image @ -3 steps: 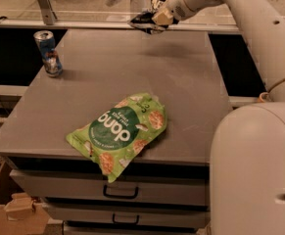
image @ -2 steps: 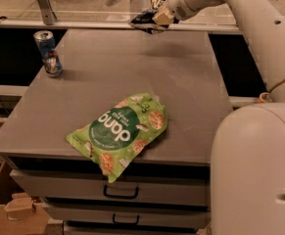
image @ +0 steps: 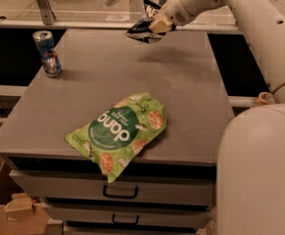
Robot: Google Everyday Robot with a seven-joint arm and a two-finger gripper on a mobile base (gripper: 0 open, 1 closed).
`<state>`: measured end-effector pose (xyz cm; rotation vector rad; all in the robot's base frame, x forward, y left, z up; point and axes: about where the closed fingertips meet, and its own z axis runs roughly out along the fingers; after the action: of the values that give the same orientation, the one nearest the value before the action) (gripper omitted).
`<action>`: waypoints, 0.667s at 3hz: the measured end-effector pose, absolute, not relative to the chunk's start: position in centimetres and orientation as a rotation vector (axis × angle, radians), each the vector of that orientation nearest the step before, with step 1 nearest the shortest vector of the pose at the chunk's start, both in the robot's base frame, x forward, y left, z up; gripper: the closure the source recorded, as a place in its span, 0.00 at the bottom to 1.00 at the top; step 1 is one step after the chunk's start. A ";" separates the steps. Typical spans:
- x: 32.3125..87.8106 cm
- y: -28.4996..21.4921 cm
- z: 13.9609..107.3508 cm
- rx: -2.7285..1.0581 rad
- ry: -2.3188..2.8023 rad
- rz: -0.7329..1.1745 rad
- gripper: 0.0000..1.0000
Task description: Move blue chip bag near green rice chip bag
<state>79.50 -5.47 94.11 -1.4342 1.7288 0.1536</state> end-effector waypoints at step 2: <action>71.7 -6.3 93.3 -1.491 1.807 0.235 1.00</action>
Offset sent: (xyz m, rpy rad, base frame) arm -0.1463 -0.0231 -0.0279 -0.0414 0.2244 0.0125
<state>71.66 -6.31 93.27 -1.4905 1.8071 0.2353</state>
